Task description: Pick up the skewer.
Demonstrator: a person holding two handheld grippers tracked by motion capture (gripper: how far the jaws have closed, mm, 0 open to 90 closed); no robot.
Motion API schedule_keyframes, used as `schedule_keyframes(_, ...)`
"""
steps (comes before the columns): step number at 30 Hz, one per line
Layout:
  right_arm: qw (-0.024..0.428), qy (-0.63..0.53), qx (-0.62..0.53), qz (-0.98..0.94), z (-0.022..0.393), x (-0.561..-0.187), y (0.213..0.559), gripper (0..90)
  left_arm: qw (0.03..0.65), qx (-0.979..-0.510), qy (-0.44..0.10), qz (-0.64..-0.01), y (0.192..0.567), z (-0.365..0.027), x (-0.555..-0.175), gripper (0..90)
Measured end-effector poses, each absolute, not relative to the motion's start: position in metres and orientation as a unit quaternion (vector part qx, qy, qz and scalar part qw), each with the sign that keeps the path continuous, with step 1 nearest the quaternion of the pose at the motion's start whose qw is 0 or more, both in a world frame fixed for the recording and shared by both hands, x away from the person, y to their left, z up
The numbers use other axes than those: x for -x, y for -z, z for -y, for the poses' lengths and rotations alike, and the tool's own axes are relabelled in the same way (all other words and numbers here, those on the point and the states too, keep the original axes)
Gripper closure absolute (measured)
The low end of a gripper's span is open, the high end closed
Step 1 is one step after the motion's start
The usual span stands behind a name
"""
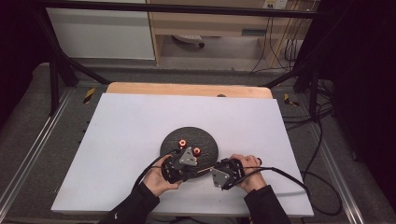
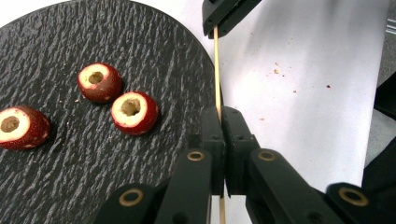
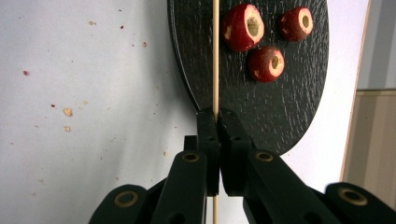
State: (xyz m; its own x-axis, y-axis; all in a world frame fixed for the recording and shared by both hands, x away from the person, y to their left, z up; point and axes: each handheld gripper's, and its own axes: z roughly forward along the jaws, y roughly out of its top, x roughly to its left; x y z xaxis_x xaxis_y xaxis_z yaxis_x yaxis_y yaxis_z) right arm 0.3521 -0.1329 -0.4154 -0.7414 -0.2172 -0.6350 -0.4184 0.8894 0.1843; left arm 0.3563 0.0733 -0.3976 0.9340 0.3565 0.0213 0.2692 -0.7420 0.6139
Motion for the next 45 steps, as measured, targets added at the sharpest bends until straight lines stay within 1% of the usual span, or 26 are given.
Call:
schedule_keyframes(6, 0.316, -0.157, 0.179, -0.918, 0.135, -0.351, 0.412, 88.9, 0.315, -0.931, -0.065, -0.17, 0.396, -0.074, -0.357, 87.5)
schedule_keyframes(9, 0.328, -0.143, 0.183, -0.916, 0.135, -0.35, 0.41, 88.9, 0.298, -0.936, -0.06, -0.177, 0.393, -0.077, -0.359, 78.0)
schedule_keyframes(13, 0.342, -0.132, 0.196, -0.91, 0.131, -0.349, 0.405, 88.8, 0.276, -0.941, -0.047, -0.189, 0.388, -0.078, -0.362, 75.3)
schedule_keyframes(16, 0.35, -0.123, 0.205, -0.906, 0.126, -0.349, 0.402, 88.8, 0.253, -0.947, -0.036, -0.195, 0.386, -0.077, -0.364, 76.2)
schedule_keyframes(18, 0.355, -0.11, 0.209, -0.905, 0.123, -0.347, 0.401, 88.8, 0.239, -0.95, -0.035, -0.196, 0.387, -0.075, -0.364, 78.5)
schedule_keyframes(25, 0.365, -0.082, 0.238, -0.896, 0.116, -0.346, 0.398, 88.7, 0.224, -0.953, -0.034, -0.2, 0.39, -0.07, -0.364, 87.5)
schedule_keyframes(33, 0.365, -0.085, 0.232, -0.897, 0.115, -0.345, 0.398, 86.9, 0.227, -0.951, -0.043, -0.204, 0.395, -0.071, -0.36, 88.7)
schedule_keyframes(34, 0.363, -0.093, 0.22, -0.901, 0.115, -0.346, 0.397, 83.3, 0.226, -0.951, -0.046, -0.205, 0.395, -0.072, -0.359, 88.8)
schedule_keyframes(37, 0.365, -0.126, 0.153, -0.91, 0.119, -0.351, 0.393, 68.6, 0.231, -0.949, -0.054, -0.207, 0.395, -0.08, -0.357, 88.8)
schedule_keyframes(39, 0.365, -0.157, 0.09, -0.913, 0.125, -0.356, 0.389, 55.7, 0.235, -0.947, -0.06, -0.212, 0.394, -0.087, -0.356, 88.8)
schedule_keyframes(45, 0.335, -0.257, -0.071, -0.904, 0.152, -0.366, 0.383, 34.3, 0.25, -0.937, -0.072, -0.233, 0.394, -0.111, -0.354, 88.8)
